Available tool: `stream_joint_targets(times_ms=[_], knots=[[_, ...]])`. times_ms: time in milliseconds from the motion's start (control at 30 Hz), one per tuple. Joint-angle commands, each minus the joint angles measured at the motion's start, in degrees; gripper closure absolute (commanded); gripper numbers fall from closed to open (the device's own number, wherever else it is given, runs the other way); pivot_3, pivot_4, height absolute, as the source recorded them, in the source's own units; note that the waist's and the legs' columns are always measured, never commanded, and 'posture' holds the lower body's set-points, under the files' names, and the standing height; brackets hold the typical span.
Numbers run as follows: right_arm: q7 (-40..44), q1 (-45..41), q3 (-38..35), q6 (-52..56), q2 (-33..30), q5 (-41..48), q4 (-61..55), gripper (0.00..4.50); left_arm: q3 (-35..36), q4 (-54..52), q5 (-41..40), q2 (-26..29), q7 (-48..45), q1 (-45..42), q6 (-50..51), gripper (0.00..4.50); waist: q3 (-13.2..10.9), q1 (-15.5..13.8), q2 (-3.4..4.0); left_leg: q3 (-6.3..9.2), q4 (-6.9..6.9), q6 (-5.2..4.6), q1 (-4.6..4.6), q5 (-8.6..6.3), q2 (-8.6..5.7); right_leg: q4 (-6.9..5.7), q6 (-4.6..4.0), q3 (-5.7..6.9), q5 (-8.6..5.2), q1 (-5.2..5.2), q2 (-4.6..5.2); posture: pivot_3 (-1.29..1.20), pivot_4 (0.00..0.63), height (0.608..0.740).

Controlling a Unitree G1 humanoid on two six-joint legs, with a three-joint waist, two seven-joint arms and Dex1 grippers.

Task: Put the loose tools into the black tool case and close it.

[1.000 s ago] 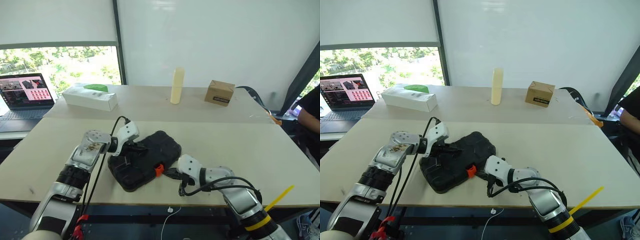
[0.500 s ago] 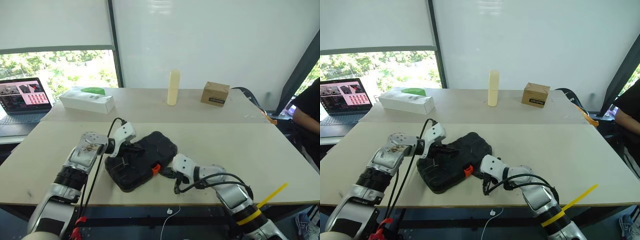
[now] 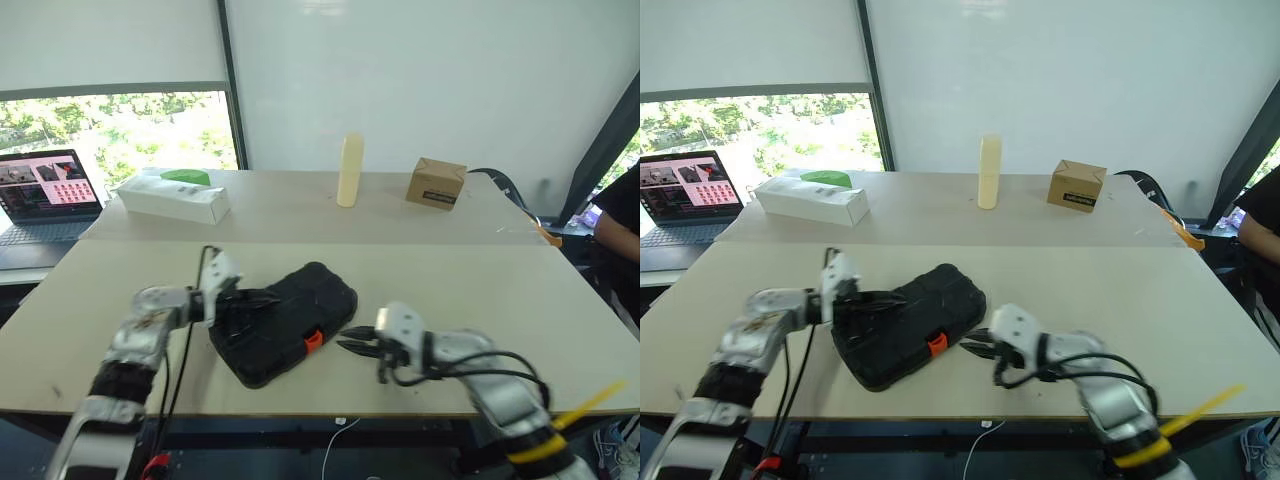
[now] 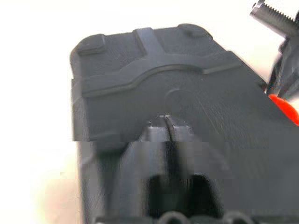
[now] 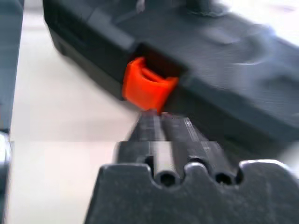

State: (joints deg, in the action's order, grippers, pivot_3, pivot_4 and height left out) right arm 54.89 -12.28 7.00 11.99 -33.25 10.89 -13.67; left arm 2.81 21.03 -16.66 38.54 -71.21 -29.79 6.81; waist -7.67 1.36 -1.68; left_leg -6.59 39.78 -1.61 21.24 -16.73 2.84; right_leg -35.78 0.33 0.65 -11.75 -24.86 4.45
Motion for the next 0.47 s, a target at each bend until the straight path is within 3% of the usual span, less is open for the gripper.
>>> stream_joint_targets(times_ms=[33, 200, 267, 467], knots=[[1.44, 3.81, -7.28, -3.8, -3.25, 3.89, -3.23, 2.4, 4.47, 1.46, 0.55, 5.09, -1.05, 5.02, -6.53, 2.5, -0.02, 0.17, 0.0, -0.03, -0.06, 0.0, 0.04, -0.04, 0.0, 0.0, -0.02, -0.05, -0.04, -0.1, 0.0, 0.0, 0.15, 0.74], [8.25, 9.39, -15.42, -17.73, -6.64, 7.56, 1.91, 0.71, 10.69, 0.95, 0.55, 9.75, 1.36, 15.06, -12.14, 0.8, -0.07, -0.36, 0.08, -0.06, -0.06, 0.0, 0.1, -0.18, -0.02, -0.02, 0.06, -0.01, -0.17, -0.16, 0.05, 0.0, 0.15, 0.74], [10.08, 10.98, -17.58, -17.07, -8.44, 9.69, 3.81, 0.05, 12.35, 0.88, 0.36, 10.13, 2.37, 17.58, -14.35, 0.15, -0.16, -0.69, 0.01, -0.08, -0.06, 0.01, 0.11, -0.19, -0.01, 0.01, 0.11, 0.0, -0.2, -0.15, 0.1, 0.0, 0.15, 0.74], [12.41, 11.91, -21.5, -20.46, -10.35, 11.63, 9.99, 0.01, 13.72, -0.51, -1.15, 10.27, 3.1, 20.94, -15.3, 0.06, -0.47, -1.83, -0.39, -0.08, 0.09, 0.04, 0.24, -0.16, -0.01, 0.0, 0.14, 0.12, -0.22, -0.17, 0.26, 0.0, 0.15, 0.74]])
